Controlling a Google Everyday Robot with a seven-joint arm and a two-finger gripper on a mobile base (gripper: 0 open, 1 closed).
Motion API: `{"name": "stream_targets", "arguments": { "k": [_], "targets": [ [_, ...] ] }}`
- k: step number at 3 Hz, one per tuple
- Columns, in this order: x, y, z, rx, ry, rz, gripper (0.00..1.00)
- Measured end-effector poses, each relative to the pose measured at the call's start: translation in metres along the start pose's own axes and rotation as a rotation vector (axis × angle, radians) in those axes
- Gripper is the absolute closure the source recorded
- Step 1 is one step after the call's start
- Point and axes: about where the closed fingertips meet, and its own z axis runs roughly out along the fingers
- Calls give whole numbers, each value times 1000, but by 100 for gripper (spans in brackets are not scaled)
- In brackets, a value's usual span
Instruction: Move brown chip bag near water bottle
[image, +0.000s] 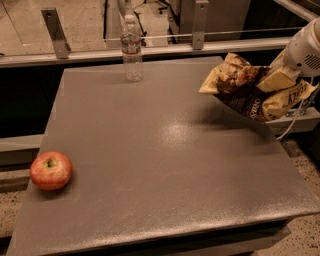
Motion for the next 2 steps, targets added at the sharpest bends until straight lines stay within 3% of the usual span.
{"name": "stream_targets", "arguments": {
  "k": [2],
  "targets": [
    [-38, -57, 38, 84, -86, 12, 100]
  ]
}}
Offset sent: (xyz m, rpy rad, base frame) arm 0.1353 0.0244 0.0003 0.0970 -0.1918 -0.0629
